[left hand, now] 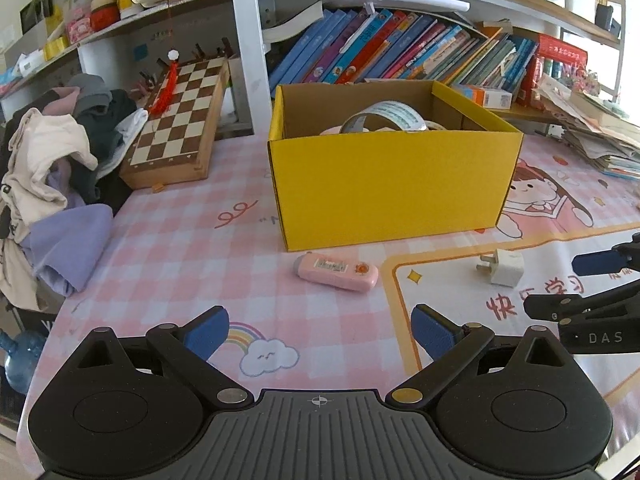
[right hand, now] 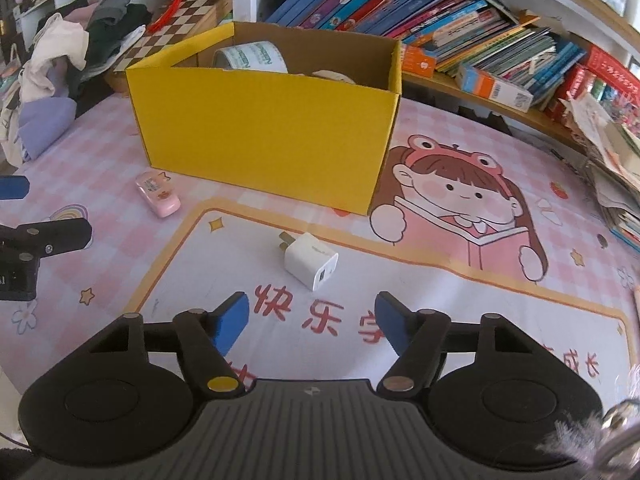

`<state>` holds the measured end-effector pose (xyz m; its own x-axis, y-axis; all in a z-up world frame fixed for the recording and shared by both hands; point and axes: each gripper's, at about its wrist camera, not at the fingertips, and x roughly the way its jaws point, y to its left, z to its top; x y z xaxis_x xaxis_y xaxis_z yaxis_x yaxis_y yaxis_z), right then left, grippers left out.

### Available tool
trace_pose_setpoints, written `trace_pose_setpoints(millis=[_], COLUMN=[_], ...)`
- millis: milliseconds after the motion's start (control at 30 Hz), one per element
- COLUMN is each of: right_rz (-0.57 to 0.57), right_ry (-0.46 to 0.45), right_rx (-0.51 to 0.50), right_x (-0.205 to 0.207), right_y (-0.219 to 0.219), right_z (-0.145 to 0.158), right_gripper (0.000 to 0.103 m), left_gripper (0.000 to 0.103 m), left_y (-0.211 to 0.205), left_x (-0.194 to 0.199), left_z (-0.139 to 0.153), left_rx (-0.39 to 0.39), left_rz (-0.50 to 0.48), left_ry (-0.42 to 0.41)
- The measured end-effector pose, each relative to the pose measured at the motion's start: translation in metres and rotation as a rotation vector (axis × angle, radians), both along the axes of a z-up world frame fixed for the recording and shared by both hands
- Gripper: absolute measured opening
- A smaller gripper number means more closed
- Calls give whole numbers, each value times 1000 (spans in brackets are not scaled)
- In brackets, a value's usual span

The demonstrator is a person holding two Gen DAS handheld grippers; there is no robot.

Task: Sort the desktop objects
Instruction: 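Move the open right tool toward the white plug charger while the left tool approaches the pink eraser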

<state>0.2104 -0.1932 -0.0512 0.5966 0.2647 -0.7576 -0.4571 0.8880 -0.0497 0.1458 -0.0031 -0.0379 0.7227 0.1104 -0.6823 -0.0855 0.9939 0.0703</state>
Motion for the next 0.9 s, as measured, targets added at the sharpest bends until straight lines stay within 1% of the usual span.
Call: trace_pose_setpoints(millis=[67, 133, 433, 567, 733, 800, 833, 900], right_rz=[15, 31, 75, 97, 124, 131, 133, 140], right_ry=[13, 26, 62, 78, 85, 84, 82, 84], right_rx=[2, 3, 13, 19, 20, 20, 21, 31], right_x=[6, 12, 36, 43, 52, 54, 55, 58], right_y=[1, 3, 5, 7, 10, 10, 9, 7], right_z=[-2, -5, -13, -17, -21, -22, -22, -22], right_gripper=[59, 54, 50, 45, 42, 39, 35, 35], left_gripper=[99, 99, 99, 99, 99, 98, 98, 98], left_y=[-2, -4, -8, -9, -10, -8, -7, -3], left_x=[5, 10, 26, 33, 43, 50, 53, 59], left_z=[-2, -4, -9, -12, -15, -17, -18, -20], left_rx=[-3, 1, 11, 17, 32, 32, 31, 20], left_rz=[1, 3, 31, 40, 50, 57, 61, 72], left_ry=[12, 22, 40, 48, 52, 55, 58, 61])
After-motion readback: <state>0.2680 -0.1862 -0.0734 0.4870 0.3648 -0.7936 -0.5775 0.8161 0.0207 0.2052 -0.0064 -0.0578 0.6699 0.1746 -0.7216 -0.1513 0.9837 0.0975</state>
